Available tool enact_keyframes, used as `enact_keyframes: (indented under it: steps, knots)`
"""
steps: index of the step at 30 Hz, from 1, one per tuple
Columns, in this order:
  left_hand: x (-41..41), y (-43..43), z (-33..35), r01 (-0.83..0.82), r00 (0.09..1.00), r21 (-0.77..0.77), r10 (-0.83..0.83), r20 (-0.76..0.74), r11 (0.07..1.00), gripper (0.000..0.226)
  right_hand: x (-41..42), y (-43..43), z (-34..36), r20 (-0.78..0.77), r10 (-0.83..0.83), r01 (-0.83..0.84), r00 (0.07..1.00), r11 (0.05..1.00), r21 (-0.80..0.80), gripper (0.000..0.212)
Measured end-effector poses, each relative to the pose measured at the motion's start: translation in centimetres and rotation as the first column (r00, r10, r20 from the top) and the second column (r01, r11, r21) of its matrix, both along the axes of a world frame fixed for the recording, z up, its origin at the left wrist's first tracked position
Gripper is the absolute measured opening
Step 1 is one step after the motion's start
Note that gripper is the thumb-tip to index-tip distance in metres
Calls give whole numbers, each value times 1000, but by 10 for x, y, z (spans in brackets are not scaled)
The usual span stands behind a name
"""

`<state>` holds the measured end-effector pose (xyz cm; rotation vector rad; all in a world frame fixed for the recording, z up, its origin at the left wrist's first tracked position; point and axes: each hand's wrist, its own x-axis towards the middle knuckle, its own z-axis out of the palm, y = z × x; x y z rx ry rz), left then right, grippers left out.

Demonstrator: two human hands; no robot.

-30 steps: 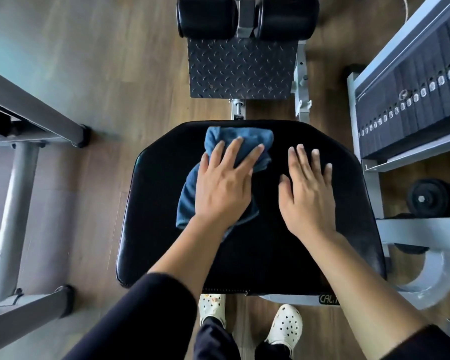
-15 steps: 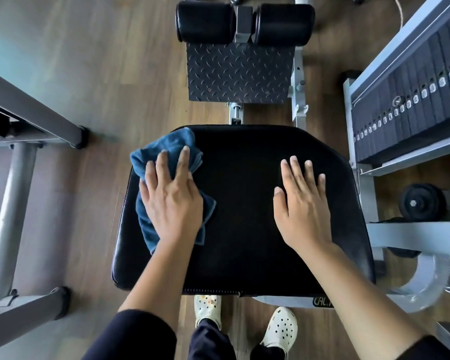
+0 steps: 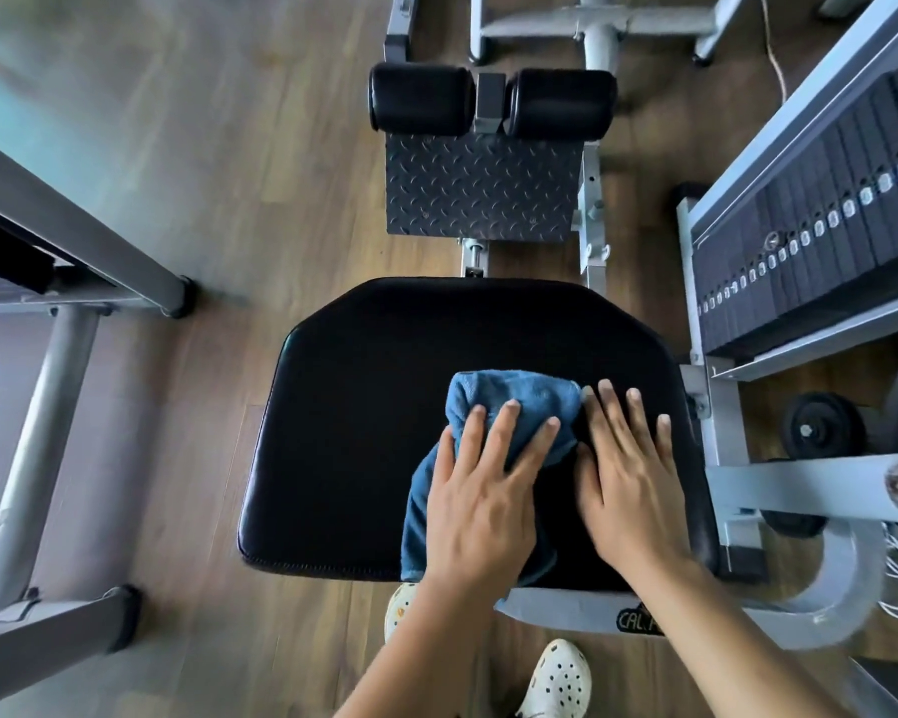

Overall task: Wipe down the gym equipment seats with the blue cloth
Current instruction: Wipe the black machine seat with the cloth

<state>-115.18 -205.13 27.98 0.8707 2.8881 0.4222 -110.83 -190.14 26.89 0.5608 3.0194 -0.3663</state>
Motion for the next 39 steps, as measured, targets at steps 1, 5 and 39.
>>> enact_keyframes:
  steps: [1, 5, 39]
  knots:
    - [-1, -8, 1, 1, 1000, -3, -1, -9, 1000, 54, 0, 0, 1, 1, -1, 1, 1000, 1000, 1, 59]
    - [-23, -46, -1, -129, 990, -3, 129, -54, 992, 53, -1, -1, 0, 8, -15, 15, 1000, 1000, 0, 59]
    - [-46, 71, -12, -231, 973, 24, 230, 12, 973, 46, 62, 49, 3, 11, -29, 28, 1000, 996, 85, 58]
